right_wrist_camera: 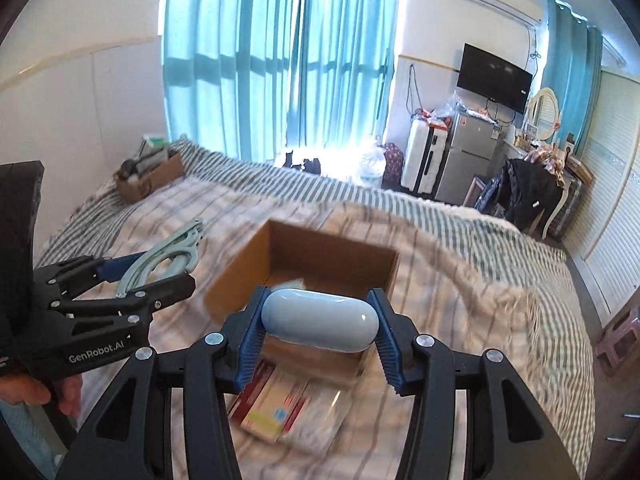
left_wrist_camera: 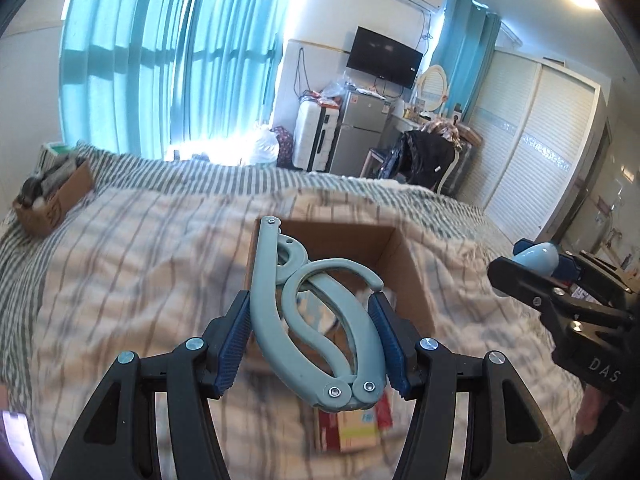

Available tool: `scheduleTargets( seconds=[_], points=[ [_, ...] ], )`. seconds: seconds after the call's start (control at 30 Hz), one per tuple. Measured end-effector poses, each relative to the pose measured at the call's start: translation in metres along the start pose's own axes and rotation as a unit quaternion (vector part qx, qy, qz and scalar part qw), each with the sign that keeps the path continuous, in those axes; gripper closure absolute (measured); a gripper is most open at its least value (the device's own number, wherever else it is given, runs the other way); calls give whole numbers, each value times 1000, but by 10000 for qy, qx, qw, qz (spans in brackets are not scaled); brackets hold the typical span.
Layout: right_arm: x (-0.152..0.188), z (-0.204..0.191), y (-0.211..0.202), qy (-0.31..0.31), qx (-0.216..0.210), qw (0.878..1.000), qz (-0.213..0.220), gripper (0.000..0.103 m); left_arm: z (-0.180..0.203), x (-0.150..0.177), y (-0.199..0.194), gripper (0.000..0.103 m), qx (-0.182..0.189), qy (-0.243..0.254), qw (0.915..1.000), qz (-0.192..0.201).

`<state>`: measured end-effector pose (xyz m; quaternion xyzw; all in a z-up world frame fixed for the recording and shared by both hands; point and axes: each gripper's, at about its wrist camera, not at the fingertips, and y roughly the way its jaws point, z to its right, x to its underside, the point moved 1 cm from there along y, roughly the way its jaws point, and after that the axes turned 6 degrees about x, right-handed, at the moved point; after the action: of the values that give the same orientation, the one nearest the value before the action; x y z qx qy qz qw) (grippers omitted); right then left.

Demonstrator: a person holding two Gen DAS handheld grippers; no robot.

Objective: Organize objects
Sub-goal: 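Carry the clamp and oval case into the box and open both grippers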

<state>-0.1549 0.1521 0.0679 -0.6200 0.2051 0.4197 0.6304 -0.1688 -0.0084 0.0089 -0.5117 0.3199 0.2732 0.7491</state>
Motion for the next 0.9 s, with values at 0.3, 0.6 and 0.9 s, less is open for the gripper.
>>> scheduleTargets(
  seconds=[0.3, 0.6, 0.9],
  points=[
    [-46, 37, 97, 280, -25, 9995, -121, 54, -5, -36, 87, 43, -220, 212, 9995, -6],
    [-10, 42, 190, 398, -204, 9962, -746, 54, -21, -12, 140, 43, -49, 369, 9988, -319],
    [-13, 51, 156, 646, -187, 9967, -456, 22, -14, -6, 122, 23, -5, 411, 9981, -465]
  ],
)
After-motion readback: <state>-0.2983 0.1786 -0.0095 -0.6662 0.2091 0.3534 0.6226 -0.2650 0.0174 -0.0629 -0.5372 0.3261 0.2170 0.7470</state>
